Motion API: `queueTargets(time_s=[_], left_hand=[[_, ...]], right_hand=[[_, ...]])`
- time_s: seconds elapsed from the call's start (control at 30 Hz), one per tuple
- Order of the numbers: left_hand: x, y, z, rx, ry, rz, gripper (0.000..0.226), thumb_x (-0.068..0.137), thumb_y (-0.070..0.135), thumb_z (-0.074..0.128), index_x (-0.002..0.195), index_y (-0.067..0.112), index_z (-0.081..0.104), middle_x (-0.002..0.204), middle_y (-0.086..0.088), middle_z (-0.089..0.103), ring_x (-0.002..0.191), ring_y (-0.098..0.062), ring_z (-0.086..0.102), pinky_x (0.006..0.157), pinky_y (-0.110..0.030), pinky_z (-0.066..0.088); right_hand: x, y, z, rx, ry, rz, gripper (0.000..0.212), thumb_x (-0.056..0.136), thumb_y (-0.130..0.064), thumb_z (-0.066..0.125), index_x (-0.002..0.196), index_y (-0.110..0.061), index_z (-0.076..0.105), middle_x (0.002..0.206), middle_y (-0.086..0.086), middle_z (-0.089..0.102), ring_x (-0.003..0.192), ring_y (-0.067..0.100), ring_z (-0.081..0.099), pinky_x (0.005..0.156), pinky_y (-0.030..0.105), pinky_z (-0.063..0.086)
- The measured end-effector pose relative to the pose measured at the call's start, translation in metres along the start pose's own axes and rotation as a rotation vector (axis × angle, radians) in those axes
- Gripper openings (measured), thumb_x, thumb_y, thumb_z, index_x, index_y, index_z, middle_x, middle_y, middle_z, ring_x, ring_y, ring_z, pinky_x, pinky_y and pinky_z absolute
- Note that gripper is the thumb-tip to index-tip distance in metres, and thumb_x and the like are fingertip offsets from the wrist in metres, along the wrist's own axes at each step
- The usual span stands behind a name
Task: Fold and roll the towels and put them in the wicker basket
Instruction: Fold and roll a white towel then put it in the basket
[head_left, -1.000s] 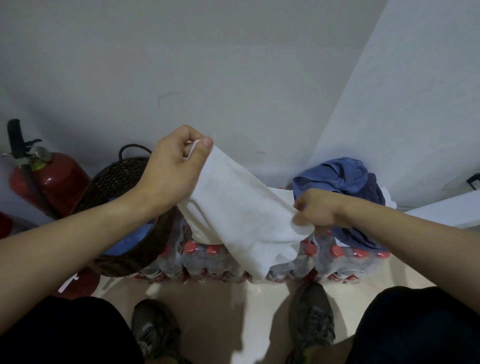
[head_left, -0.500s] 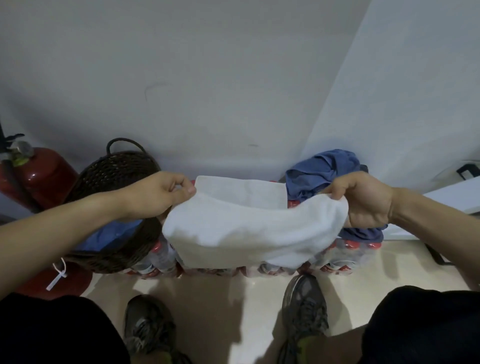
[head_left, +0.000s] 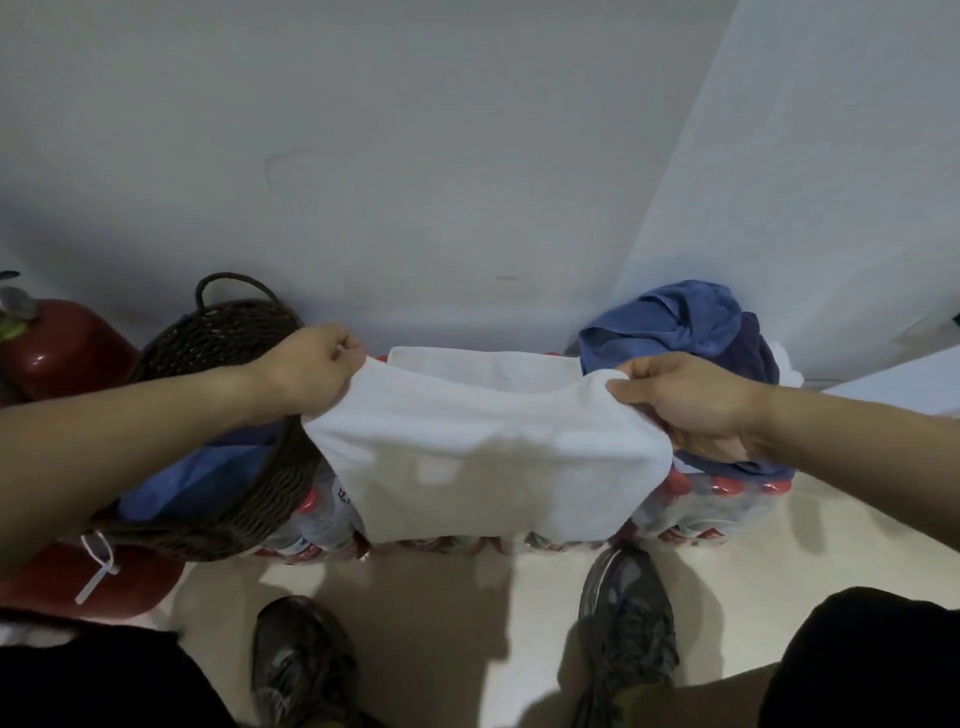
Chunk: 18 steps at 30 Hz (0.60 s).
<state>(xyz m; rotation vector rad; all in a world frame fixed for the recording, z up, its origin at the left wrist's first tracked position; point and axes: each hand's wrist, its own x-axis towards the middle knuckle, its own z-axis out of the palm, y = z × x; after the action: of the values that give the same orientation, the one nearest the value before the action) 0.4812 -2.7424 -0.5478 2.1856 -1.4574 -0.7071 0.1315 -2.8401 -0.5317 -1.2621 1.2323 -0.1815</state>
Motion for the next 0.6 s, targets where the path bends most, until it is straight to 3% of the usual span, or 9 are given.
queueTargets(time_s=[0.1,0.17,0.33,0.4,0.5,0.6], left_hand=[[0.028,0.001,0.012,0.028,-0.006,-0.001,0.018,0.096,0.008,0.05,0.08,0.015,0.056,0.073,0.003,0.058,0.063,-0.007,0.051,0.053,-0.017,0.039],[0.047,0.0,0.022,0.013,-0.004,0.01,0.013,0.096,0.007,0.049,0.088,0.012,0.058,0.074,0.004,0.057,0.063,-0.007,0.051,0.048,-0.015,0.038],[0.092,-0.016,0.042,0.109,0.005,0.028,0.011,0.091,0.0,0.053,0.093,0.009,0.059,0.084,-0.002,0.057,0.084,-0.023,0.057,0.072,-0.024,0.039],[0.104,-0.028,0.05,0.13,-0.004,0.005,0.012,0.09,-0.001,0.053,0.092,0.01,0.057,0.089,-0.005,0.058,0.089,-0.026,0.057,0.073,-0.024,0.038],[0.115,-0.043,0.064,0.14,0.015,0.023,0.008,0.091,0.002,0.053,0.09,0.01,0.056,0.089,-0.009,0.059,0.089,-0.03,0.058,0.073,-0.029,0.042],[0.123,-0.054,0.075,0.161,0.046,0.051,0.008,0.096,0.01,0.05,0.097,0.005,0.056,0.092,-0.017,0.062,0.089,-0.034,0.059,0.076,-0.035,0.045]], right_hand=[[0.022,-0.004,0.012,-0.249,0.149,-0.024,0.02,0.099,-0.011,0.05,0.089,-0.006,0.066,0.09,0.012,0.064,0.073,0.021,0.06,0.065,0.028,0.047],[0.044,-0.002,0.016,-0.261,0.213,-0.044,0.02,0.097,-0.011,0.049,0.085,-0.004,0.063,0.086,0.013,0.061,0.073,0.025,0.057,0.064,0.031,0.045],[0.1,0.011,0.014,-0.338,0.301,-0.04,0.017,0.097,-0.014,0.048,0.084,-0.006,0.056,0.079,0.01,0.058,0.066,0.021,0.05,0.054,0.028,0.039],[0.12,0.015,0.011,-0.416,0.332,-0.042,0.016,0.097,-0.013,0.046,0.085,-0.007,0.054,0.081,0.009,0.056,0.068,0.02,0.049,0.054,0.028,0.036],[0.146,0.018,0.007,-0.538,0.385,-0.063,0.013,0.097,-0.012,0.044,0.091,-0.007,0.054,0.088,0.013,0.055,0.08,0.027,0.05,0.07,0.032,0.04],[0.163,0.025,0.004,-0.498,0.355,-0.028,0.013,0.096,-0.01,0.045,0.087,-0.005,0.054,0.078,0.011,0.052,0.075,0.028,0.05,0.062,0.031,0.039]])
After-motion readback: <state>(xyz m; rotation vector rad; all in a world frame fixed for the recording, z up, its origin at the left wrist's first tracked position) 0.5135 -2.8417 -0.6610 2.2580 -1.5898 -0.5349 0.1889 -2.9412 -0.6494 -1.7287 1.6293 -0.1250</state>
